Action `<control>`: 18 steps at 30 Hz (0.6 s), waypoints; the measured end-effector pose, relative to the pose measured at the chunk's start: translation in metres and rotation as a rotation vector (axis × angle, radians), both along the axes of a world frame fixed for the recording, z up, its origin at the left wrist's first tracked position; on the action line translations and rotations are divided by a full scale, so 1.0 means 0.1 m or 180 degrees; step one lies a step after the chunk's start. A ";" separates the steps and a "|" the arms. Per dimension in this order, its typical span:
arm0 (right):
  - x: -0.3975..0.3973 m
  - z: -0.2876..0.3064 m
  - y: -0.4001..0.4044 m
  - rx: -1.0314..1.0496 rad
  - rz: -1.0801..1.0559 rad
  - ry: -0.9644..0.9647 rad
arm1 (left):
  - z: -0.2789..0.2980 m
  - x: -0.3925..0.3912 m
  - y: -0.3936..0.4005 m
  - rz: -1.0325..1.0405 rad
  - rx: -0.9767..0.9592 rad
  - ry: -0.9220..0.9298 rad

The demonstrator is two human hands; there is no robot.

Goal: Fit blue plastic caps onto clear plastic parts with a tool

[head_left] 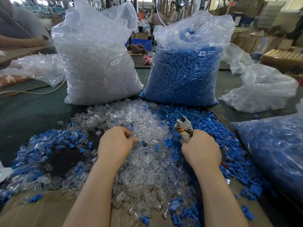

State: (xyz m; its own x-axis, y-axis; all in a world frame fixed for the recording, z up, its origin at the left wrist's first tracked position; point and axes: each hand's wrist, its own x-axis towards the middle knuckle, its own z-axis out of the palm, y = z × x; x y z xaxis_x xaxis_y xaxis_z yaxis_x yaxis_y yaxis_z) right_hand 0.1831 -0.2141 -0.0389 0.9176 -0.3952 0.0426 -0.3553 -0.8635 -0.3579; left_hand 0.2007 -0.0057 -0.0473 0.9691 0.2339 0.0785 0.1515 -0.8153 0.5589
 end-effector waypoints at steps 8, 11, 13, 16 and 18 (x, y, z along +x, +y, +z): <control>0.02 -0.01 0.01 0.0098 0.0057 -0.0242 | 0.05 0.01 -0.05 -0.0092 -0.0489 -0.0265; 0.04 -0.01 0.02 0.0087 0.0149 -0.0384 | 0.09 0.01 -0.08 -0.0113 -0.1392 -0.0374; 0.03 -0.01 0.03 0.0154 0.0201 -0.0497 | 0.13 0.00 -0.12 -0.0130 -0.2045 -0.0360; 0.03 0.00 0.03 0.0288 0.0194 -0.0682 | 0.17 -0.02 -0.17 -0.0176 -0.2653 -0.0228; 0.02 0.02 0.04 0.0289 0.0172 -0.0757 | 0.18 -0.03 -0.21 -0.0225 -0.2867 -0.0127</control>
State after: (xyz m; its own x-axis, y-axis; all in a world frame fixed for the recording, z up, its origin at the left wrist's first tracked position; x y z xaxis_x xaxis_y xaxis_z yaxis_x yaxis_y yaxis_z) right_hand 0.1851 -0.2103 -0.0370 0.9060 -0.3578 0.2263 -0.2060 -0.8395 -0.5027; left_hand 0.1981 -0.0265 -0.0290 0.9840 0.1630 -0.0718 0.0846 -0.0731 0.9937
